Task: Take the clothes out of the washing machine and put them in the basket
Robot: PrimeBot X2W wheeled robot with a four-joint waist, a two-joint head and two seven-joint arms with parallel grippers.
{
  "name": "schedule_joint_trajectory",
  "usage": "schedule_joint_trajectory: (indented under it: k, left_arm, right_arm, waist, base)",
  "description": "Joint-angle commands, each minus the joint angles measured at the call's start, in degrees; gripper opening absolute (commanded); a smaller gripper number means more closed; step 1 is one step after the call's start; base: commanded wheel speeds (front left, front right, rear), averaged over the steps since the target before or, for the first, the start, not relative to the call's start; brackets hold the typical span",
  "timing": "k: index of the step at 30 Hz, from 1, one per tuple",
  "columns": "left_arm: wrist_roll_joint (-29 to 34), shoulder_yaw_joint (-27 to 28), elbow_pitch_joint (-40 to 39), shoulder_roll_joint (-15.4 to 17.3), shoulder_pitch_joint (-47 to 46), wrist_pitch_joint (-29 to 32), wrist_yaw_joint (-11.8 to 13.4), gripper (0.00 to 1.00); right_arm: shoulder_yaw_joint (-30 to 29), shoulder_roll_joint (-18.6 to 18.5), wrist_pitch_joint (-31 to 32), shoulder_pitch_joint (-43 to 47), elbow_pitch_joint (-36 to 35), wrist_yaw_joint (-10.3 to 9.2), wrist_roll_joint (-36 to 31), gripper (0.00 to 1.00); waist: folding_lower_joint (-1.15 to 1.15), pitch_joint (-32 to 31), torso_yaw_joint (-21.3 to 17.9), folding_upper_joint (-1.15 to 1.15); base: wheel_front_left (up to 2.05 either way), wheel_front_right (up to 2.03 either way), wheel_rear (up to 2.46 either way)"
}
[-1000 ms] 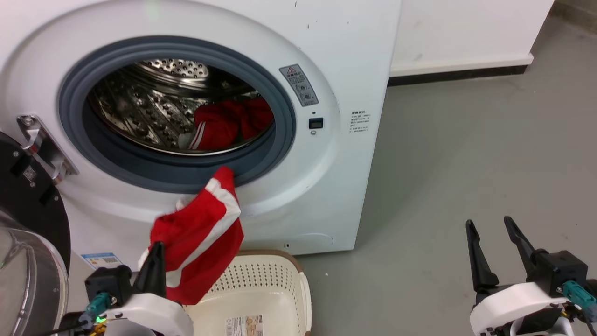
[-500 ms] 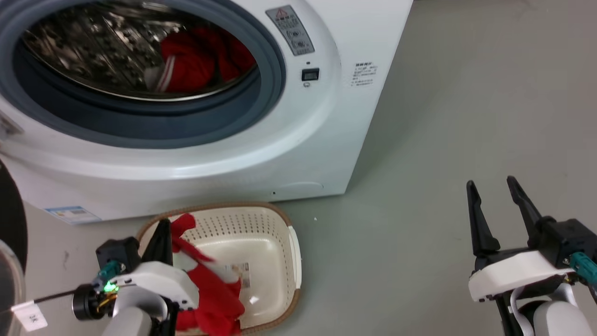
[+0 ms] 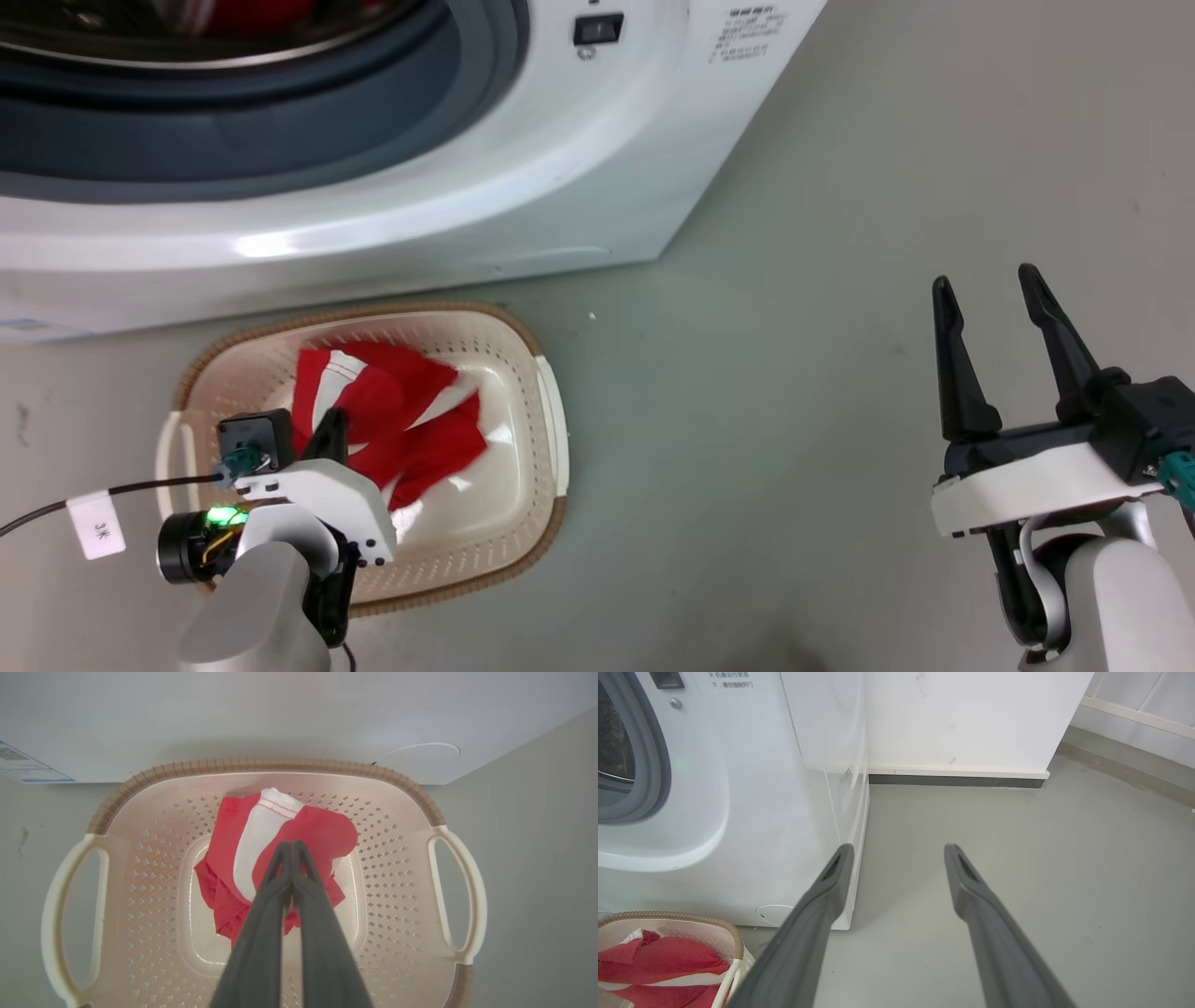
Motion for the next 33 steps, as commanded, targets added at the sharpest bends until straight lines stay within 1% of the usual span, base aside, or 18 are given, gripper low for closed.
schedule_joint_trajectory:
  k: [1,5,7,8,11,14,15,17,18,28,33]
  left_arm:
    - [-0.18,0.11,2.17,-0.38,-1.25,-0.38,-0.34,0.0]
    - [-0.41,0.2,8.68,-1.1,-4.23,-0.63,-1.4,0.0]
    - [-1.21,0.45,12.07,-2.08,-5.29,-0.2,-2.26,0.0]
    - [-1.21,0.45,12.07,-2.08,-5.29,-0.2,-2.26,0.0]
    - [-2.21,0.93,16.23,-2.82,-7.28,0.67,-3.17,0.0]
    - [-3.28,1.43,18.82,-3.43,-8.1,1.63,-3.56,0.0]
    - [-3.51,1.56,19.37,-3.61,-8.11,2.06,-3.64,0.19]
    - [-3.85,1.57,20.09,-3.89,-7.83,2.45,-3.78,0.67]
    - [-4.07,1.62,20.37,-4.05,-7.58,2.69,-3.85,1.0]
    - [-3.84,0.93,20.9,-4.57,-4.68,-0.17,-4.79,1.0]
    - [-2.84,1.08,17.64,-4.06,-3.39,-0.91,-4.29,1.0]
  right_arm:
    - [0.18,0.0,-0.55,-1.15,0.14,-0.04,0.3,1.0]
    - [0.75,0.01,-1.35,-2.31,0.44,-0.04,0.63,1.0]
    - [0.69,0.0,-1.57,-2.64,0.51,-0.04,0.74,1.0]
    - [0.69,0.0,-1.57,-2.64,0.51,-0.04,0.74,1.0]
    - [0.77,0.01,-1.87,-3.25,0.93,-0.04,0.78,1.0]
    - [1.17,0.01,-2.22,-3.63,1.69,-0.04,0.8,1.0]
    - [1.36,0.0,-2.32,-3.86,1.95,-0.04,0.86,1.0]
    - [1.48,-0.01,-2.4,-4.06,2.47,-0.04,0.85,1.0]
    - [1.47,0.0,-2.53,-4.05,2.7,-0.04,0.79,1.0]
    - [1.1,-0.01,-2.18,-1.62,4.54,-0.04,-0.08,1.0]
    - [0.71,-0.01,-1.41,0.0,4.87,-0.04,-0.52,1.0]
  waist:
    - [-0.02,2.61,-1.08,0.0]
    - [-0.02,4.96,-1.79,0.0]
    - [-0.02,5.98,-1.81,0.0]
    - [-0.02,5.98,-1.81,0.0]
    - [-0.02,6.7,-1.75,0.0]
    - [-0.02,6.69,-1.82,0.0]
    - [-0.02,6.41,-1.82,0.0]
    - [-0.02,5.5,-1.73,0.0]
    - [-0.02,4.91,-1.65,0.0]
    - [-0.02,-4.69,0.31,0.0]
    - [-0.02,-9.14,1.48,0.0]
  base:
    - [0.0,0.0,0.0]
    - [0.0,0.0,0.0]
    - [0.0,0.0,0.0]
    - [0.0,0.0,0.0]
    - [0.0,0.0,0.0]
    - [0.0,0.0,0.0]
    - [0.0,0.0,0.0]
    - [0.0,0.0,0.0]
    - [0.0,0.0,0.0]
    - [0.0,0.0,0.0]
    - [0.0,0.0,0.0]
